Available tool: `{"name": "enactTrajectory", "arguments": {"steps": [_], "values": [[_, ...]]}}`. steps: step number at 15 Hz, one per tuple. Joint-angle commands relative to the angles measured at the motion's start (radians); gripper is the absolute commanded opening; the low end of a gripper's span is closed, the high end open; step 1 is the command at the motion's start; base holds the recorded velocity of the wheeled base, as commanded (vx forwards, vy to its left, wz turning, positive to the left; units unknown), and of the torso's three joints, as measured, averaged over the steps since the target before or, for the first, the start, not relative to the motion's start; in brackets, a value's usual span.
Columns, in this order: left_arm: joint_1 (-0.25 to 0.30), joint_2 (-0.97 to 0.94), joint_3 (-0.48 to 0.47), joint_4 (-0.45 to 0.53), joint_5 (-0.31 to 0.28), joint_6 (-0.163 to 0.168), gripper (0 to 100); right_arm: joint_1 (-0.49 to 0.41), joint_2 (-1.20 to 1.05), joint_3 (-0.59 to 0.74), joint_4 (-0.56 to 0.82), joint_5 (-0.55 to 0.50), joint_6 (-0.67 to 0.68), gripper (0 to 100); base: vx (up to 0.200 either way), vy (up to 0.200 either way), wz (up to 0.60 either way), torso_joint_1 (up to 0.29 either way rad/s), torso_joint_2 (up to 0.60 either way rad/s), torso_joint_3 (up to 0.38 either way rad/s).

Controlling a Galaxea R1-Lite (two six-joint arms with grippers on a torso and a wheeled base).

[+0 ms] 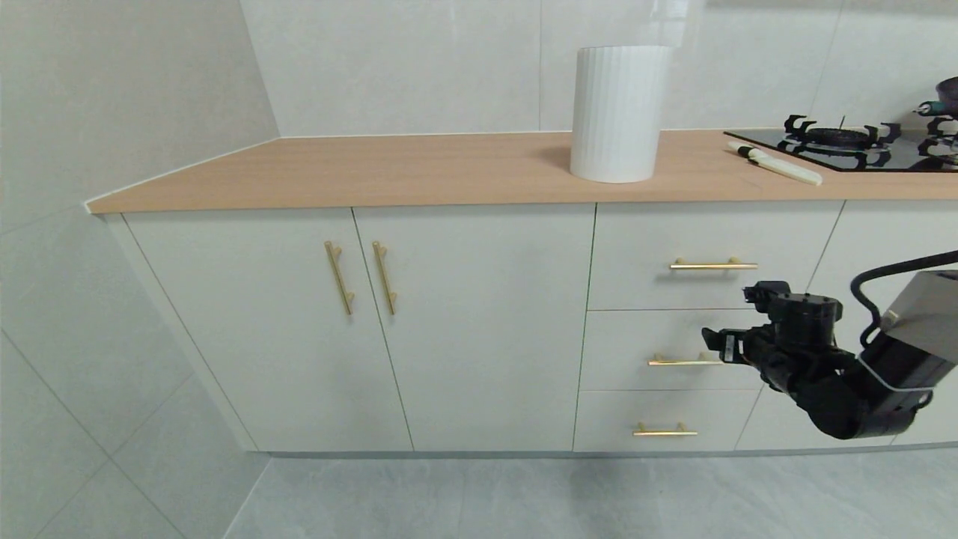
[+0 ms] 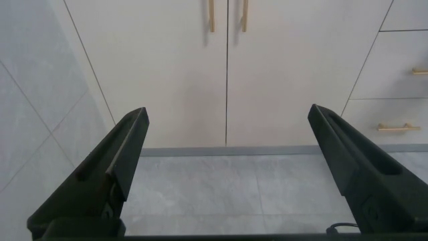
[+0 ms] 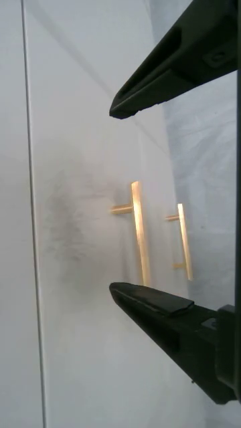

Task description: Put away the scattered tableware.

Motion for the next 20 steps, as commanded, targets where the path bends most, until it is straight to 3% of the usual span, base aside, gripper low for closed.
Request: {"name": "enactTrajectory", "arguments": {"steps": [1, 4, 7, 9, 11, 12, 13, 14, 17, 20], "values": [[0.000, 0.000, 0.000, 0.000, 0.000, 0.000, 100, 0.000, -0.322, 0.364, -0.198, 0.011, -0.007, 100, 0.000, 0.000, 0.00, 0.000, 0.00, 0.000], [0.000, 0.000, 0.000, 0.000, 0.000, 0.000, 100, 0.002, -0.661, 0.600, -0.281, 0.010, -0.110, 100, 0.000, 0.000, 0.00, 0.000, 0.00, 0.000], [0.000, 0.000, 0.000, 0.000, 0.000, 0.000, 100, -0.024, -0.936, 0.682, -0.273, 0.008, -0.188, 100, 0.000, 0.000, 0.00, 0.000, 0.00, 0.000], [0.000, 0.000, 0.000, 0.000, 0.000, 0.000, 100, -0.014, -1.175, 0.734, -0.187, 0.028, -0.191, 100, 0.000, 0.000, 0.00, 0.000, 0.00, 0.000], [0.000, 0.000, 0.000, 0.000, 0.000, 0.000, 100, 0.014, -1.416, 0.761, 0.009, 0.051, -0.213, 100, 0.000, 0.000, 0.00, 0.000, 0.00, 0.000], [0.000, 0.000, 0.000, 0.000, 0.000, 0.000, 100, 0.014, -1.573, 0.752, 0.207, 0.056, -0.214, 100, 0.000, 0.000, 0.00, 0.000, 0.00, 0.000], [0.000, 0.000, 0.000, 0.000, 0.000, 0.000, 100, 0.016, -1.634, 0.745, 0.298, 0.060, -0.214, 100, 0.000, 0.000, 0.00, 0.000, 0.00, 0.000], [0.000, 0.000, 0.000, 0.000, 0.000, 0.000, 100, 0.016, -1.832, 0.689, 0.635, 0.076, -0.216, 100, 0.000, 0.000, 0.00, 0.000, 0.00, 0.000], [0.000, 0.002, 0.000, 0.000, 0.000, 0.000, 100, 0.016, -2.108, 0.557, 1.123, 0.090, -0.217, 100, 0.000, 0.000, 0.00, 0.000, 0.00, 0.000], [0.000, 0.000, 0.000, 0.000, 0.000, 0.000, 100, -0.004, -2.168, 0.568, 1.169, 0.094, -0.211, 100, 0.000, 0.000, 0.00, 0.000, 0.00, 0.000]]}}
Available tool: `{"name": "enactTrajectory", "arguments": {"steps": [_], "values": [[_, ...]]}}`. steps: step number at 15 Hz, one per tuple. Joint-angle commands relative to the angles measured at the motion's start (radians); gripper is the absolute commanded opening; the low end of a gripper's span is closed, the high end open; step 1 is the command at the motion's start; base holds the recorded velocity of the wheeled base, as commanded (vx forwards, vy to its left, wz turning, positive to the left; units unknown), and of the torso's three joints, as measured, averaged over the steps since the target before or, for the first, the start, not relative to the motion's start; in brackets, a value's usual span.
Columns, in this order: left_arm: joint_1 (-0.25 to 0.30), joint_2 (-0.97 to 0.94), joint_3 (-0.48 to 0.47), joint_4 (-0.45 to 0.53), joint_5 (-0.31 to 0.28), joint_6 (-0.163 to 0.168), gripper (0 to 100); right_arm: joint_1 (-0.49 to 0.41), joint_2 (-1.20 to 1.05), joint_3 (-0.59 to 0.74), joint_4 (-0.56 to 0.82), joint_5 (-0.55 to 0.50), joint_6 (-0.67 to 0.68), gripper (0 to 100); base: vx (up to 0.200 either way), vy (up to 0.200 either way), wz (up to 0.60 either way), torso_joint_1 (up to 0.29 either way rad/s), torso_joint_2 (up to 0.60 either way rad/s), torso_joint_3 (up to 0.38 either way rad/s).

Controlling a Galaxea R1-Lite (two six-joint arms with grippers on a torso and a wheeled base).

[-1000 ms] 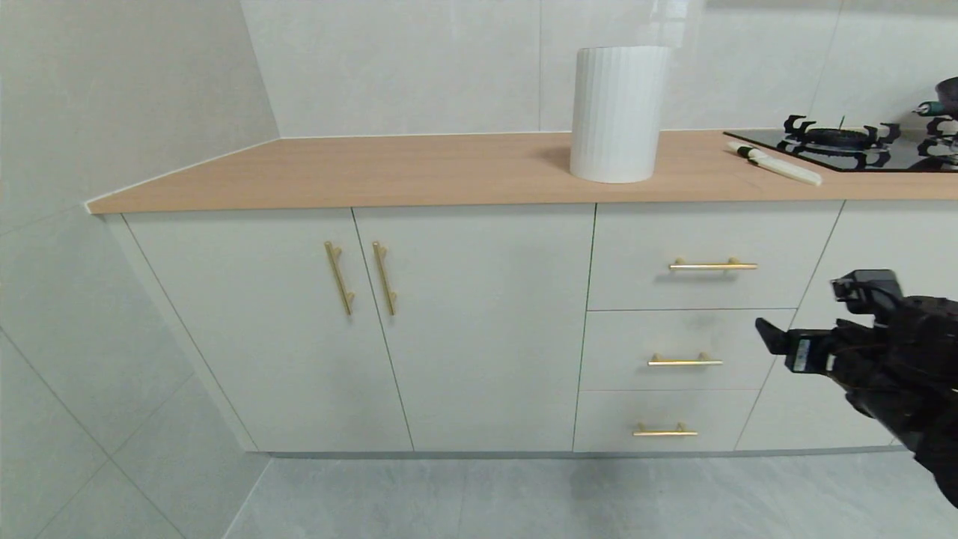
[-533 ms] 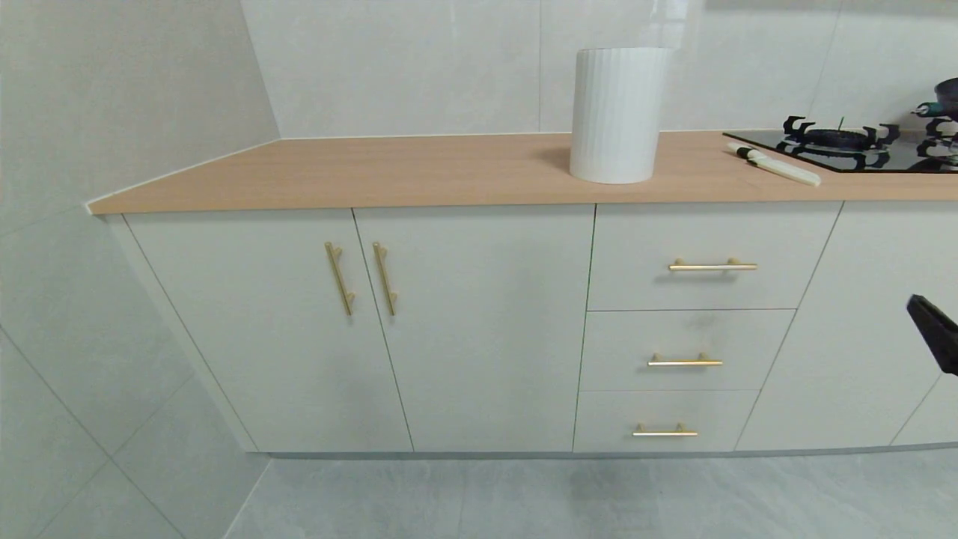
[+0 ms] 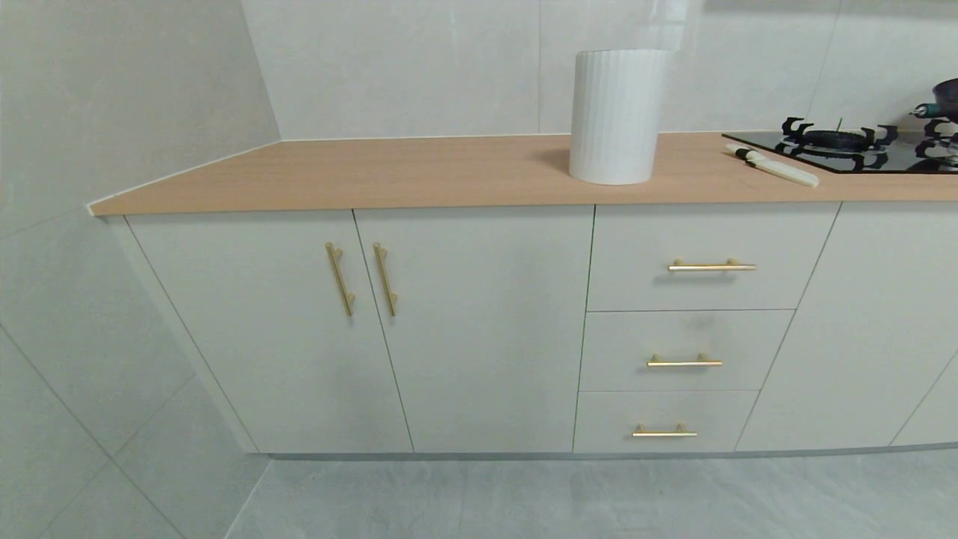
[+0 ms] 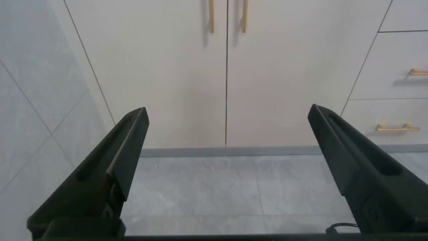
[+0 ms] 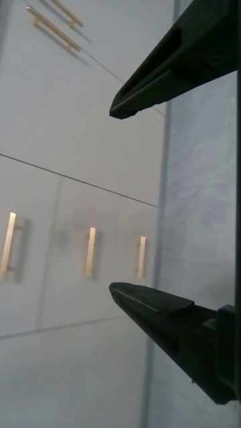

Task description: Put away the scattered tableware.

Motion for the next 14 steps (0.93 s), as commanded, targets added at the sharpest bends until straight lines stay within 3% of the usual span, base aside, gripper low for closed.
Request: {"name": "enactTrajectory", "arguments": {"steps": [1, 3, 6, 7, 8, 14], "values": [[0.000, 0.000, 0.000, 0.000, 0.000, 0.000, 100, -0.038, -0.199, -0.018, 0.034, 0.011, -0.001, 100, 0.000, 0.000, 0.00, 0.000, 0.00, 0.000], [0.000, 0.002, 0.000, 0.000, 0.000, 0.000, 100, -0.050, -0.230, 0.045, 0.036, 0.015, -0.001, 100, 0.000, 0.000, 0.00, 0.000, 0.00, 0.000], [0.000, 0.000, 0.000, 0.000, 0.000, 0.000, 100, -0.050, -0.230, 0.214, -0.130, 0.034, 0.088, 100, 0.000, 0.000, 0.00, 0.000, 0.00, 0.000], [0.000, 0.000, 0.000, 0.000, 0.000, 0.000, 100, -0.050, -0.230, 0.234, -0.101, 0.080, 0.120, 100, 0.000, 0.000, 0.00, 0.000, 0.00, 0.000], [0.000, 0.000, 0.000, 0.000, 0.000, 0.000, 100, -0.050, -0.228, 0.234, -0.044, 0.109, 0.179, 100, 0.000, 0.000, 0.00, 0.000, 0.00, 0.000], [0.000, 0.000, 0.000, 0.000, 0.000, 0.000, 100, -0.050, -0.230, 0.234, -0.041, 0.132, 0.186, 100, 0.000, 0.000, 0.00, 0.000, 0.00, 0.000]]}}
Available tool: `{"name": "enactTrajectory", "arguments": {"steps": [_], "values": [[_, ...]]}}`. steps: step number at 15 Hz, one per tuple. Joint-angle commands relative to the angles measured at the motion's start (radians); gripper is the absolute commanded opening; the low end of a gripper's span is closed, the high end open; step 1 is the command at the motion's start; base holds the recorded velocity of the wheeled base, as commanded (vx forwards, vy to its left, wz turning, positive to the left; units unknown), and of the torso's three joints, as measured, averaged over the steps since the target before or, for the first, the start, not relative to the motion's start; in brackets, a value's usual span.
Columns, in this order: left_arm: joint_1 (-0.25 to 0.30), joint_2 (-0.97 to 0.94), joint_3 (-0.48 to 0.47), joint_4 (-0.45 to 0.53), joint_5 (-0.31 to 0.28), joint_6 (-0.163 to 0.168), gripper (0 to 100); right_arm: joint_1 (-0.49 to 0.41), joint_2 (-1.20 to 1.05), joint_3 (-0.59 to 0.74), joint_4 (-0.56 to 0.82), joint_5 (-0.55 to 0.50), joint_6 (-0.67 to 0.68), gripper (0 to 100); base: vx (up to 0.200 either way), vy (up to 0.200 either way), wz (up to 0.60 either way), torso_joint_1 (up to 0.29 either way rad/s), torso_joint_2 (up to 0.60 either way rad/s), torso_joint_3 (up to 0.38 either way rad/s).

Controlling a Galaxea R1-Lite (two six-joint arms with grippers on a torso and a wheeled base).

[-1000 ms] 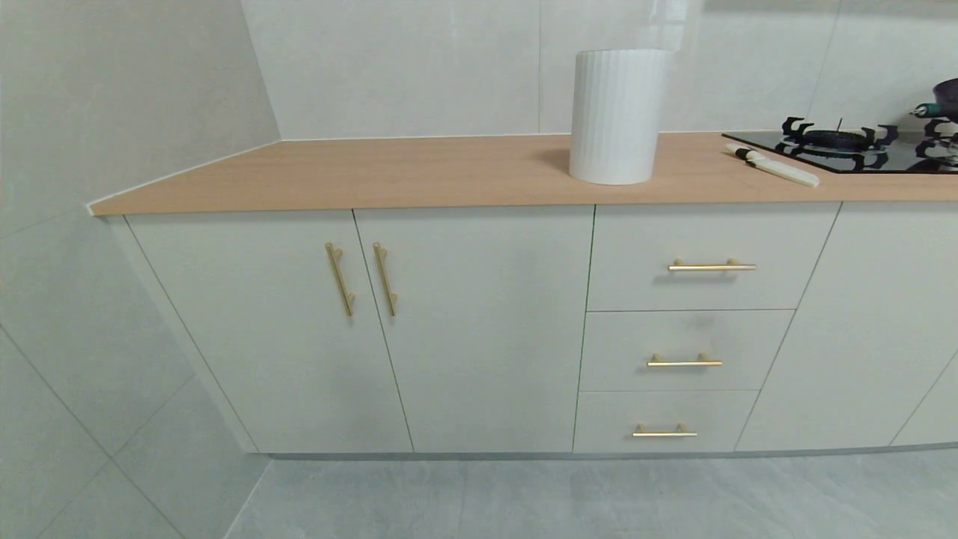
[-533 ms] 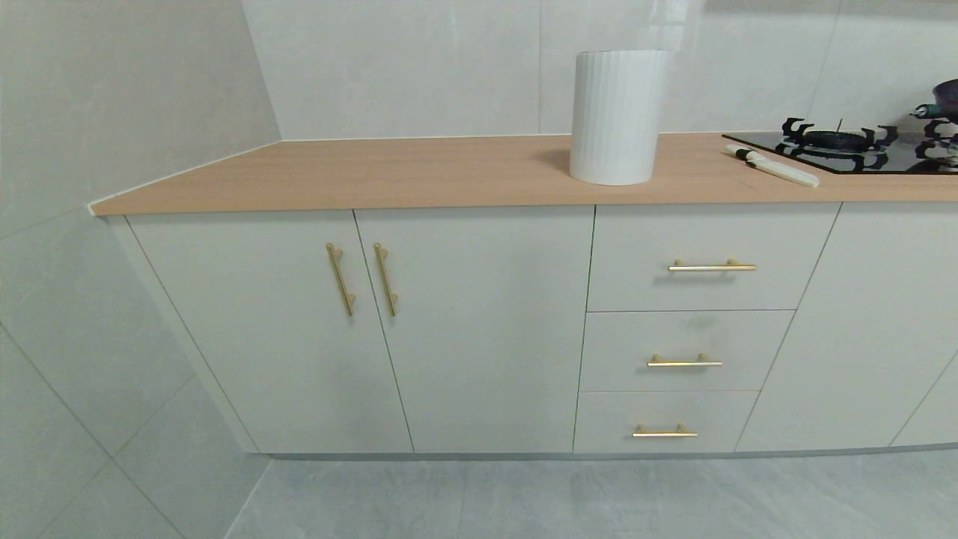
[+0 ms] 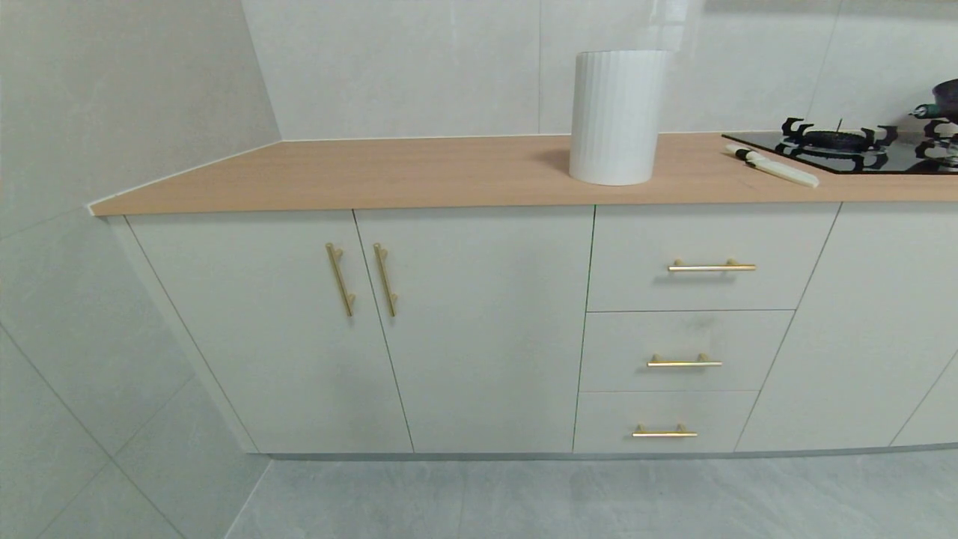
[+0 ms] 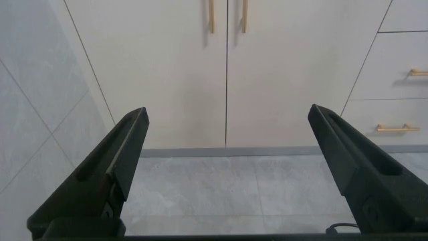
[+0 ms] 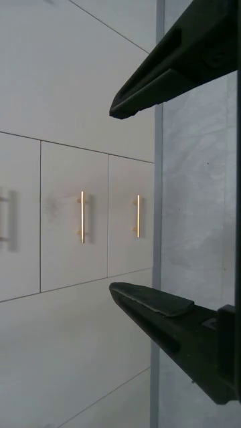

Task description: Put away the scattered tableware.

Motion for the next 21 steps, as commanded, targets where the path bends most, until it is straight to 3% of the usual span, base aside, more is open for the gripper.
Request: {"name": "enactTrajectory", "arguments": {"steps": [1, 10, 21], "values": [[0.000, 0.000, 0.000, 0.000, 0.000, 0.000, 100, 0.000, 0.004, 0.001, 0.005, 0.001, 0.000, 100, 0.000, 0.000, 0.00, 0.000, 0.00, 0.000], [0.000, 0.000, 0.000, 0.000, -0.001, 0.011, 100, 0.000, 0.003, 0.001, 0.005, -0.002, -0.003, 100, 0.000, 0.000, 0.00, 0.000, 0.00, 0.000], [0.000, 0.002, 0.000, 0.000, -0.001, 0.009, 100, 0.000, 0.004, 0.001, 0.005, 0.000, -0.001, 100, 0.200, 0.000, 0.00, 0.005, 0.00, 0.003]]}}
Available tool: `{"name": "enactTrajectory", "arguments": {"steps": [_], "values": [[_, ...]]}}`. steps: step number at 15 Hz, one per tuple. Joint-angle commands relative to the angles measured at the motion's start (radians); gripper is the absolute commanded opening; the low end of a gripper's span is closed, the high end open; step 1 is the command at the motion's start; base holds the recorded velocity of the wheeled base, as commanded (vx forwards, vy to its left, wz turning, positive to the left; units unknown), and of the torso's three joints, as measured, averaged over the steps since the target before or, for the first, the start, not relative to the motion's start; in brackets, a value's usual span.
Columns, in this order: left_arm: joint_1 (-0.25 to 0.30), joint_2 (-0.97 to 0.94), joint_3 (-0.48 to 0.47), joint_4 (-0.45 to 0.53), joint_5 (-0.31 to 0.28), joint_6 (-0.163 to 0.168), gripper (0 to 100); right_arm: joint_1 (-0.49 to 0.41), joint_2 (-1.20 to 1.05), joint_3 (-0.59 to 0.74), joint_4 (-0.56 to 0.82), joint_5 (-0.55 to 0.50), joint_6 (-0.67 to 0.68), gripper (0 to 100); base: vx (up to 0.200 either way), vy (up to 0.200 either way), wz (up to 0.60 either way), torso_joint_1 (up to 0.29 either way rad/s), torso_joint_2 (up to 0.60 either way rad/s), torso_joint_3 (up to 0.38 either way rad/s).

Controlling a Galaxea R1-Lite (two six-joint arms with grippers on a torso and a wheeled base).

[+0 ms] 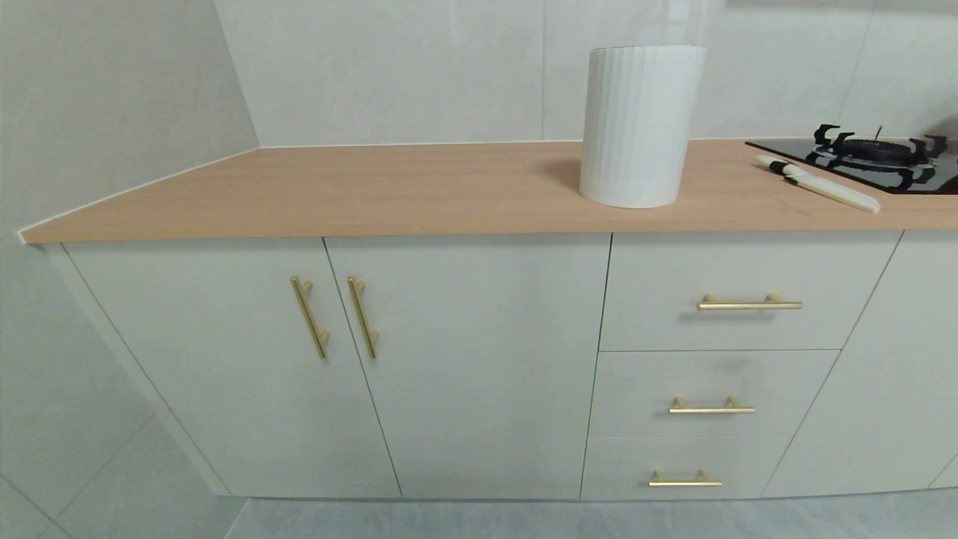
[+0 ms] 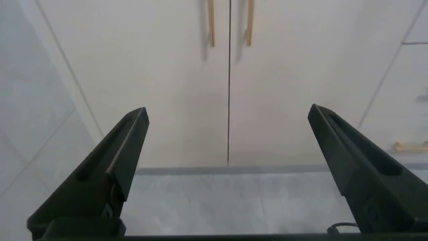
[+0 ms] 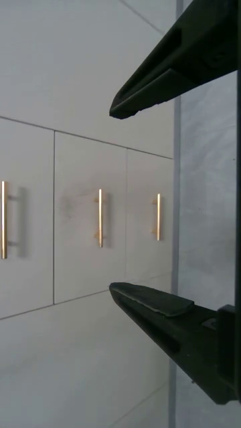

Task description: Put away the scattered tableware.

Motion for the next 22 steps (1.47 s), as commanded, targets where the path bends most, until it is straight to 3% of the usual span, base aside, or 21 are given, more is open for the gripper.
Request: {"name": "enactTrajectory", "arguments": {"steps": [1, 3, 7, 10, 22], "values": [[0.000, 0.002, 0.000, 0.000, 0.000, 0.000, 100, 0.000, 0.003, 0.000, 0.000, 0.000, 0.000, 100, 0.200, 0.000, 0.00, -0.002, 0.00, 0.007], [0.000, 0.002, 0.000, 0.000, 0.000, 0.000, 100, 0.000, 0.002, 0.000, 0.000, 0.000, 0.000, 100, 0.200, 0.000, 0.00, 0.002, 0.00, 0.005], [0.000, 0.000, 0.000, 0.000, 0.000, 0.000, 100, 0.000, 0.003, 0.000, 0.000, -0.001, 0.000, 100, 0.000, 0.000, 0.00, 0.000, 0.00, 0.000], [0.000, 0.002, 0.000, 0.000, 0.000, 0.000, 100, 0.000, 0.002, 0.000, 0.000, -0.001, 0.000, 100, 0.000, 0.000, -0.60, 0.001, 0.00, 0.004], [0.000, 0.000, 0.000, 0.000, 0.000, 0.000, 100, 0.000, 0.003, 0.000, 0.000, 0.003, 0.000, 100, 0.000, 0.000, 0.00, 0.000, 0.00, 0.000]]}}
